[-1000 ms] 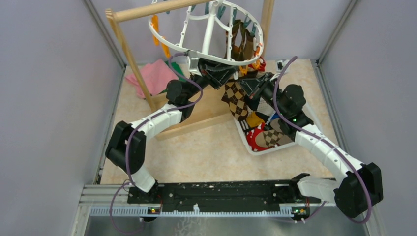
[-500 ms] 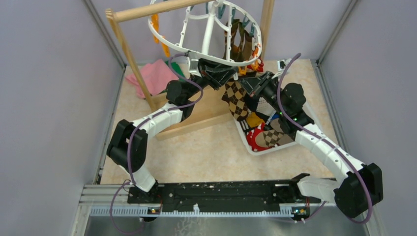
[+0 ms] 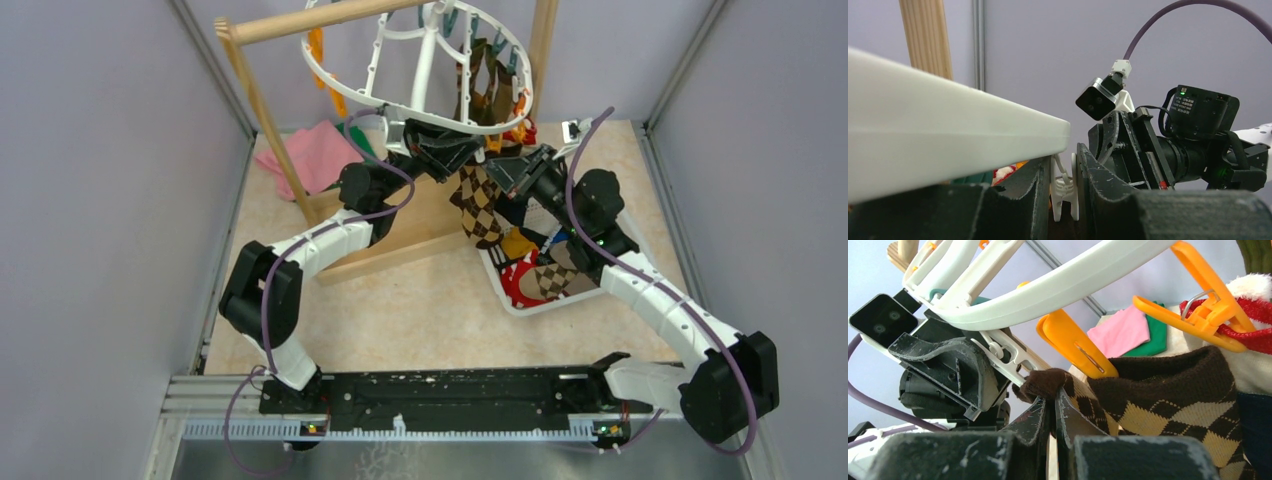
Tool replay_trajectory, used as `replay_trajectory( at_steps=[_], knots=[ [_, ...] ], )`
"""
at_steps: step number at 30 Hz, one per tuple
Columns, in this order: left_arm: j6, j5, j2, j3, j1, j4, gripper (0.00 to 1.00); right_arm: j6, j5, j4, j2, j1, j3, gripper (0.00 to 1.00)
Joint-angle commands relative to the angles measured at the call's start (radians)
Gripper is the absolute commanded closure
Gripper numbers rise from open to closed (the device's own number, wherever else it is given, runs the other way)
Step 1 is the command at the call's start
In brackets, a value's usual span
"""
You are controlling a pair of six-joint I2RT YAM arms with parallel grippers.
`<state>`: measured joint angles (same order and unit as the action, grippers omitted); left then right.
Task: Clip the socks to the hanger
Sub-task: Clamp the sock onto the hanger.
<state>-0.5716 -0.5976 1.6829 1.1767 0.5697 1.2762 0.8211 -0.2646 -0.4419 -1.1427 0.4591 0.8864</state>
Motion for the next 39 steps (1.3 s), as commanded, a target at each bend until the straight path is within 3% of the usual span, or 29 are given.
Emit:
replay_trajectory(
  at_steps=[1,21,31,39],
  knots=[
    [0.021,-0.009,-0.006,0.025,-0.01,0.016,0.76,-0.004,-0.059,-0.059,0.031,-0.007,0.031,1.0],
    [-0.02,-0.005,-0.013,0.004,-0.029,0.065,0.77,-0.01,-0.095,-0.085,0.018,-0.007,0.036,1.0],
    [-0.082,-0.004,-0.016,-0.014,-0.05,0.151,0.77,-0.027,-0.063,0.018,0.015,-0.025,0.033,1.0],
    [-0.117,-0.036,0.005,-0.002,-0.053,0.189,0.77,-0.002,-0.091,-0.006,-0.003,-0.036,0.041,1.0]
  ],
)
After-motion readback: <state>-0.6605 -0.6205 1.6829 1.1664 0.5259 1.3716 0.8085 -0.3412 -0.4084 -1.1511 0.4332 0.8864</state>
